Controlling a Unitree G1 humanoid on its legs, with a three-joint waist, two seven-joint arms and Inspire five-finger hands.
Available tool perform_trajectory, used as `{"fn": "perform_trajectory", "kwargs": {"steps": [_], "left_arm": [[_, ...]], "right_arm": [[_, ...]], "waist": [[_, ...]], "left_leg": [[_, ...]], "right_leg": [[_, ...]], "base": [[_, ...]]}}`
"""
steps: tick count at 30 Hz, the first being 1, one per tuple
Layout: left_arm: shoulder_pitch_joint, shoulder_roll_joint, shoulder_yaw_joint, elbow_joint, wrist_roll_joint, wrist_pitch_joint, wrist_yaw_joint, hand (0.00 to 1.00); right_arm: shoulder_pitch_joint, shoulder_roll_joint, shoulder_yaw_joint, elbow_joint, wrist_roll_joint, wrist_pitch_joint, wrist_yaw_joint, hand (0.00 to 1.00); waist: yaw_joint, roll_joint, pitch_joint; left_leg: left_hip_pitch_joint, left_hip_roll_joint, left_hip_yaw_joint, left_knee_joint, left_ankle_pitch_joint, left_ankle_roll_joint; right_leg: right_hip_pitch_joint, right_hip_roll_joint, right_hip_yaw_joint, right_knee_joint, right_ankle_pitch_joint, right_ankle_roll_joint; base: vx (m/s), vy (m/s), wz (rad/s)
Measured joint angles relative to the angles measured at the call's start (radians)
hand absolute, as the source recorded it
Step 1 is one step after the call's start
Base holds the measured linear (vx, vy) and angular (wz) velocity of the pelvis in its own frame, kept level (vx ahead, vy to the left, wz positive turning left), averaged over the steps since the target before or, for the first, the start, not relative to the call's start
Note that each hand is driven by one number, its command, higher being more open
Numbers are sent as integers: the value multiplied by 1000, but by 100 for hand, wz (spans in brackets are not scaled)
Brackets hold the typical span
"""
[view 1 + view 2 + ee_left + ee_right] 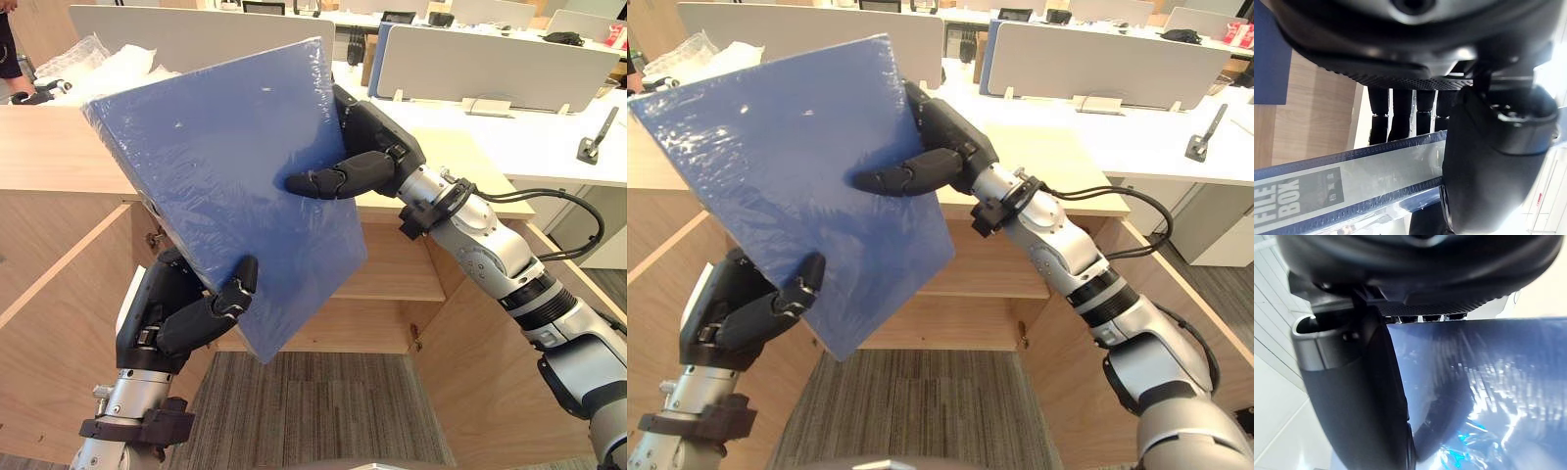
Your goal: Walk over to the cabinet, pick up the folder, carry it to the office cabinet, place the folder inside the office cabinet, then close the office cabinet door
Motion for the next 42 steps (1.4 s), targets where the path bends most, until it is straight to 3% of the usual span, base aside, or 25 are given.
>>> {"fn": "perform_trajectory", "kwargs": {"steps": [8, 9, 12, 17, 22, 23, 29, 34, 39, 42], "left_arm": [[-7, -3, 1, -12, -1, -1, 2, 0], [-7, -2, 1, -12, -1, -1, 2, 0], [-8, 1, 1, -12, -2, -1, 2, 0], [6, 68, 4, -10, -9, 0, -4, 0], [16, 116, 2, 4, -55, -1, -46, 0], [16, 122, 0, 16, -67, -1, -60, 100], [20, 169, -29, 141, -142, -1, -180, 100], [22, 197, -147, 312, -169, -1, -320, 100], [-31, 192, -252, 621, -228, 23, -411, 100], [-70, 130, -284, 852, -237, 53, -422, 100]], "right_arm": [[17, 40, -11, 59, 41, 17, 45, 100], [17, 38, 4, 68, 62, 23, 53, 0], [16, 17, 55, 83, 115, 33, 69, 0], [-9, -152, 201, 84, 328, 76, 148, 0], [-40, -254, 255, 84, 395, 98, 220, 0], [-55, -277, 278, 84, 395, 99, 231, 0], [-69, -306, 309, 61, 370, 98, 289, 0], [-73, -284, 358, 59, 267, 116, 306, 0], [-64, -218, 395, 66, 170, 147, 305, 0], [-37, -189, 389, 65, 64, 137, 291, 0]], "waist": [[12, 15, 6], [12, 15, 6], [14, 14, 5], [28, 7, 1], [38, -4, -9], [40, -7, -11], [44, -10, -15], [49, -9, -15], [48, -4, -14], [46, -6, -15]], "left_leg": [[-2, -1, -3, 1, 0, 0], [-1, -1, -3, 1, 0, 0], [0, -1, -3, 0, 0, 0], [-2, 0, -11, -1, 0, -1], [-3, 1, -13, -2, 1, -2], [-3, 1, -13, -2, 1, -2], [-4, 1, -11, 0, 0, -3], [-5, 0, -7, 1, 0, -3], [-2, 1, 1, 2, 0, -3], [-7, 4, 4, 2, -1, -2]], "right_leg": [[0, 0, -3, 0, 0, 0], [0, 0, -3, 1, 0, 0], [0, 0, -3, 0, 0, 0], [3, 0, -10, 0, 0, 0], [3, 1, -11, -3, 0, 0], [3, 2, -11, -3, 0, 0], [2, 2, -10, -3, -1, -1], [-2, 2, -7, -3, -1, -2], [-7, 2, -3, 0, -1, -2], [-14, 1, 2, 1, -1, -2]], "base": [[0, 0, 0], [0, 0, 0], [0, 0, 0], [0, 0, 4], [0, 0, 1], [0, 0, 0], [0, 0, 0], [0, 0, -1], [0, 0, -1], [0, 0, -4]]}}
